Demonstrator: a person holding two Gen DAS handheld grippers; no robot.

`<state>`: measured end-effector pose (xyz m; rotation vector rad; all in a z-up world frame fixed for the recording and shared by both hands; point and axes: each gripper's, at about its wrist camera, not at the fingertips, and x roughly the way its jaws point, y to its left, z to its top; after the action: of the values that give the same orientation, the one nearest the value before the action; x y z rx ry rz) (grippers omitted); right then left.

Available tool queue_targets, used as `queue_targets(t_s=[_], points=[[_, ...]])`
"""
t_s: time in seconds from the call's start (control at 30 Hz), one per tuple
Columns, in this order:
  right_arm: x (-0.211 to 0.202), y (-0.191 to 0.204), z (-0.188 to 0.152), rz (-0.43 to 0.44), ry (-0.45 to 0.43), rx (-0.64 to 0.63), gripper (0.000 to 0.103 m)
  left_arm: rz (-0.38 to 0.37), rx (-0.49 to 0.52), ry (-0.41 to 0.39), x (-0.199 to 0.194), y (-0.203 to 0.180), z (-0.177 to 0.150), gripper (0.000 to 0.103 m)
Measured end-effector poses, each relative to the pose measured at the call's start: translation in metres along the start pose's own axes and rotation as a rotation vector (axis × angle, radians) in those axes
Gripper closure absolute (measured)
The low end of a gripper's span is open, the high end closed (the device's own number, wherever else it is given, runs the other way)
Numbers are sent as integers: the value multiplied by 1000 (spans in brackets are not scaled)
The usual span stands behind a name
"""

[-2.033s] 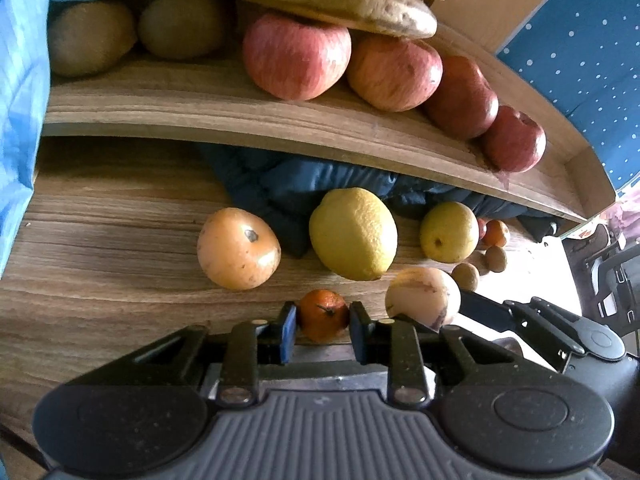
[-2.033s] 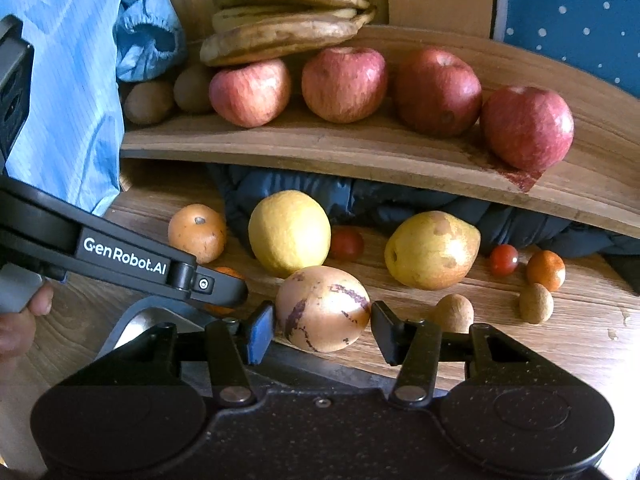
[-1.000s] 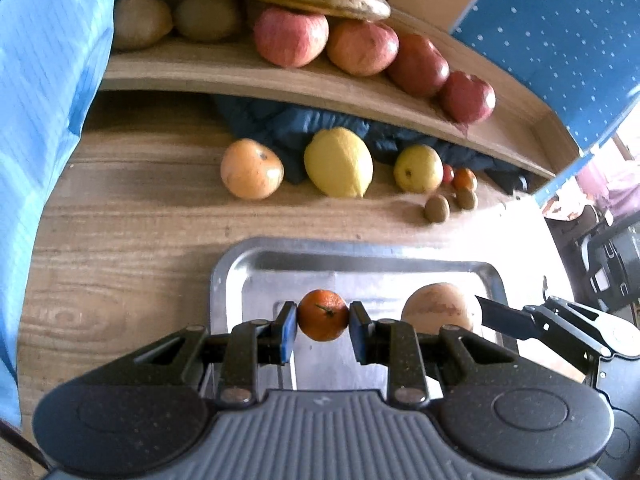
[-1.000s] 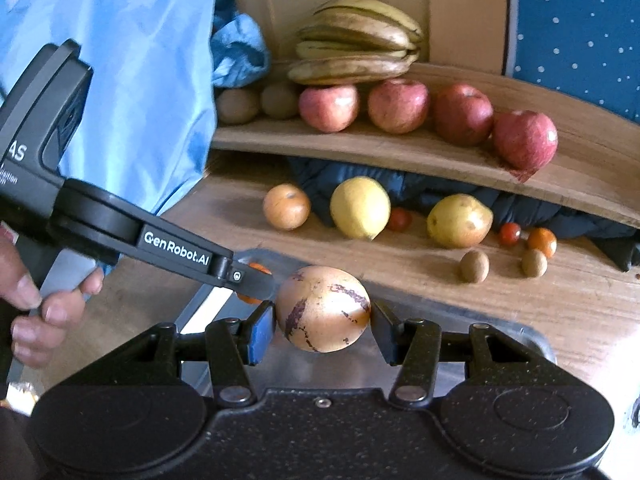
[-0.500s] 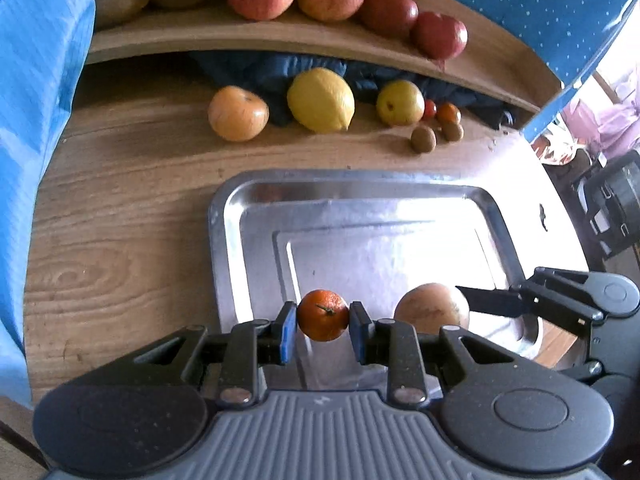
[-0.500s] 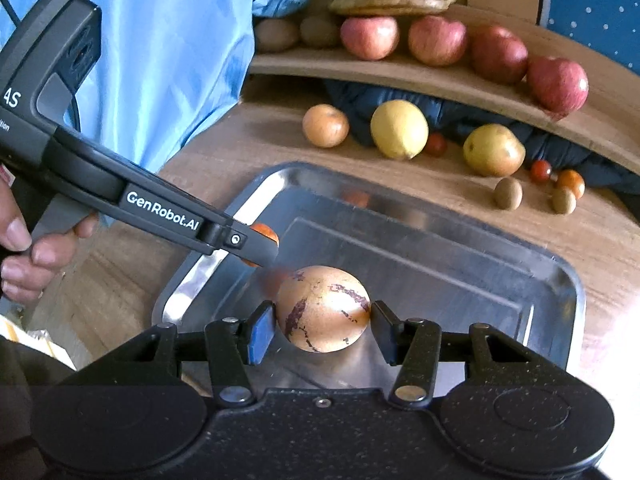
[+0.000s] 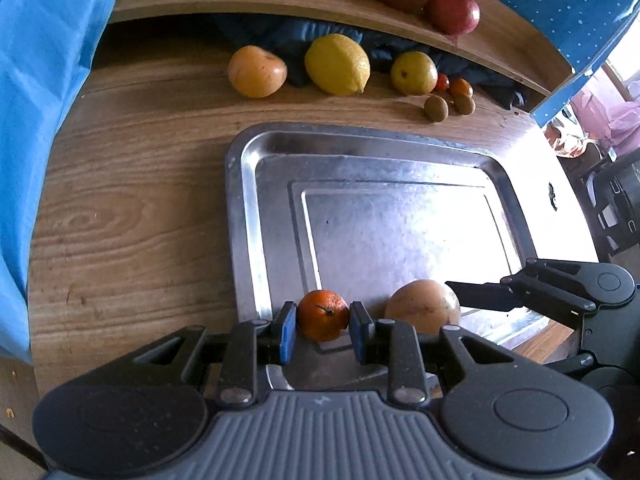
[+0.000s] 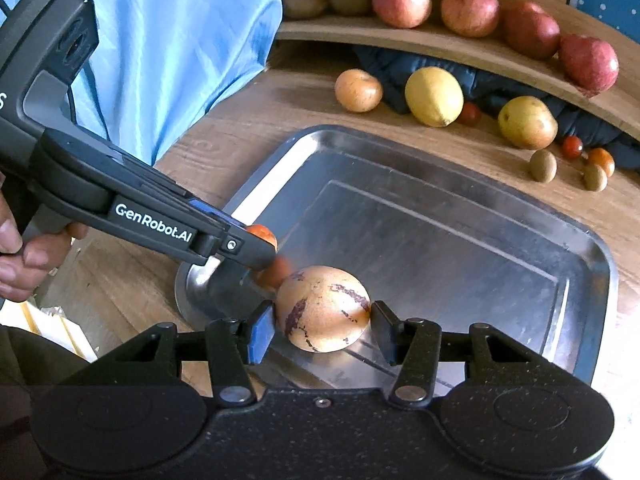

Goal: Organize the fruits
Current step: 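Carry the tangerine and brown-streaked fruit back over the tray with both tools, then lower both fruits onto the tray and open both tools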

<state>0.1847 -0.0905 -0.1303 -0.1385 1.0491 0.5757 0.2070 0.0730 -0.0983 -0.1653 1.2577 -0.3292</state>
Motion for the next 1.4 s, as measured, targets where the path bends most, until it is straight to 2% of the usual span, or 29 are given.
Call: queue_targets(t_s=[0.43,0.5,0.57,0.63,0.8,0.87,0.93,1.07,1.2,1.4], points=[[-2,1,-4,18,5,-42,49,29,-48,1,2,-3,-8,72],[-3,1,-5,18,4,-47,49,37,-56,-3,1,-4,-8,68],[-4,2,-7,16,2,-49,48,44,-63,-9,0,-5,-10,57],[-8,2,-9,13,-5,-43,47,45,-73,-19,-2,-5,-12,50],[-21,-1,-17,-5,-33,-22,34,47,-92,-44,-11,-9,-18,37],[-27,-1,-20,-11,-42,-19,29,50,-91,-50,-16,-11,-21,22],[-33,-1,-22,-22,-48,-18,23,70,-89,-62,-23,-14,-25,15],[-46,-1,-27,-54,-68,-24,13,92,-92,-74,-34,-19,-31,7],[-57,-5,-32,-98,-77,-9,4,147,-87,-71,-40,-25,-37,4],[-69,-12,-42,-166,-84,31,1,236,-97,-58,-48,-29,-47,2]])
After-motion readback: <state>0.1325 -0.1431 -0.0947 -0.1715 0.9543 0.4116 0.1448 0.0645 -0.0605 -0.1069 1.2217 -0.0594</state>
